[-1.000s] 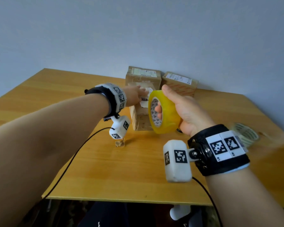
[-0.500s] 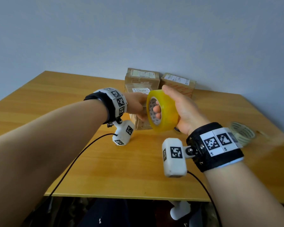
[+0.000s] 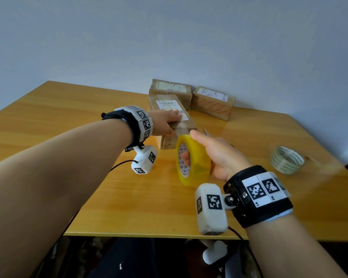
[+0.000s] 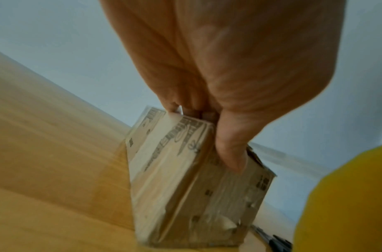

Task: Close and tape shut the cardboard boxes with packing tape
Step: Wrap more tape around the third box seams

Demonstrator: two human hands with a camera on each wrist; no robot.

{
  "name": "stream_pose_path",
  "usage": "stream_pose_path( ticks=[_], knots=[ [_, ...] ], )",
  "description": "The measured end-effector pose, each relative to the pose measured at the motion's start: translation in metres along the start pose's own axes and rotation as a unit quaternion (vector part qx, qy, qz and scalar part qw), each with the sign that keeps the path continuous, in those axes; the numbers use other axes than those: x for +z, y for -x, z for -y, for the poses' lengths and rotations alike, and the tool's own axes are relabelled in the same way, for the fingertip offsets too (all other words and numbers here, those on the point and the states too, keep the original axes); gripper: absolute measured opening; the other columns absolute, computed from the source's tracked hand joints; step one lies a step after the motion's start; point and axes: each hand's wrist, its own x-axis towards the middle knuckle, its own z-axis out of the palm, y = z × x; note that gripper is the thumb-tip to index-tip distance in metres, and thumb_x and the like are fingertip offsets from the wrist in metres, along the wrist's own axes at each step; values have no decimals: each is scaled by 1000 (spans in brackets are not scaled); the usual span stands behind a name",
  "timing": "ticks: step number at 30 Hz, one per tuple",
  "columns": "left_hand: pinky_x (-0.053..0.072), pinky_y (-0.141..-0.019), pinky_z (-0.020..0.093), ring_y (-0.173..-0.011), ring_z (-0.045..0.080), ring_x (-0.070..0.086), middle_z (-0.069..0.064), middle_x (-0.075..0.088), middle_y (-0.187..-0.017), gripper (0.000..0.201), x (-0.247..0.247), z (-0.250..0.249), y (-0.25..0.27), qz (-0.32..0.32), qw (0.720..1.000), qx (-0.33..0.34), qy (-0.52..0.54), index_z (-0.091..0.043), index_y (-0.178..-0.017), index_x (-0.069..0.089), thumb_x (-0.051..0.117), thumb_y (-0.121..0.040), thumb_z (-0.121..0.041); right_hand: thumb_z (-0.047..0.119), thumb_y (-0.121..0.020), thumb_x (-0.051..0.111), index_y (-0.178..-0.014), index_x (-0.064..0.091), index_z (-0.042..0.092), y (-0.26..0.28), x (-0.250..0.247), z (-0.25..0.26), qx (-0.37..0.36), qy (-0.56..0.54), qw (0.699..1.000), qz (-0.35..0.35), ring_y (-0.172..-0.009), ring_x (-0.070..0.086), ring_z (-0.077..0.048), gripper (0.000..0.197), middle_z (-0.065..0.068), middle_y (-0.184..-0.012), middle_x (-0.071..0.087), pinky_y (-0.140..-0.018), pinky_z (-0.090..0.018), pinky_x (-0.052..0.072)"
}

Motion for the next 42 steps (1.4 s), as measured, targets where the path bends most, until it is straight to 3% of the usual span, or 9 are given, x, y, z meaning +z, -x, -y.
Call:
stream_pose_path(
  ticks=[8,13,17,21,25,29,33,38,42],
  knots=[
    [10,-123,46,-153,23,6,-3,4,-166,56,4,-10,7,-2,994,20,-104,-35,-157,14,28,-105,-17,39,-102,60,-107,66,6,-1,1,-1,19,-5,1000,-2,-70,68,-27,34,-16,-77,75,-96,-50,55],
    [10,-124,46,-153,19,-5,-1,-4,-166,74,12,-6,8,23,994,25,-104,-31,-158,0,48,-102,-24,37,-102,59,-101,65,8,-2,0,0,31,-14,999,-4,-66,67,-27,30,-15,-71,73,-88,-47,56],
    [8,-123,41,-153,18,-4,-2,-2,-166,71,12,-6,10,8,998,21,-63,-32,-158,5,44,-102,-12,41,-100,62,-103,68,5,-3,0,1,23,7,1000,15,-69,69,-28,37,-17,-77,75,-86,-47,57],
    [25,-117,33,-146,21,30,-7,27,-161,65,-22,-2,15,-24,999,5,24,-42,-152,26,52,-100,-16,44,-93,68,-113,71,6,-1,-4,16,-63,-5,998,29,-82,72,-29,43,-18,-93,77,-90,-48,59],
    [59,-86,46,-108,24,64,-3,62,-125,52,-79,-5,26,-43,982,31,182,-42,-141,47,51,-100,-11,44,-79,69,-112,72,6,7,-3,58,-183,-60,979,61,-71,69,-22,50,-13,-84,75,-75,-37,58],
    [59,-83,53,-106,24,67,-4,71,-112,30,-123,2,31,-60,958,24,280,-46,-107,66,54,-100,-19,40,-78,67,-110,70,3,16,6,107,-257,-139,953,83,-65,67,-18,50,-10,-75,72,-68,-31,58],
    [53,-91,60,-102,30,69,0,75,-108,28,-122,17,26,-44,953,-23,300,-48,-107,66,49,-102,-28,46,-96,61,-119,67,7,1,23,122,-252,-148,953,81,-69,67,-17,46,-7,-77,71,-80,-37,57],
    [50,-97,36,-113,24,59,2,65,-120,26,-130,10,32,-102,968,-29,229,-23,-121,62,49,-101,-15,58,-97,59,-126,65,9,-15,45,136,-266,-85,959,50,-89,72,-28,57,-13,-91,76,-100,-56,55],
    [52,-70,13,-91,15,59,-2,62,-100,39,-130,7,41,-49,948,25,313,-18,-109,54,70,-79,1,60,-97,55,-125,65,4,-24,53,145,-278,-53,959,23,-89,75,-31,63,-14,-91,78,-96,-58,56]
  ],
)
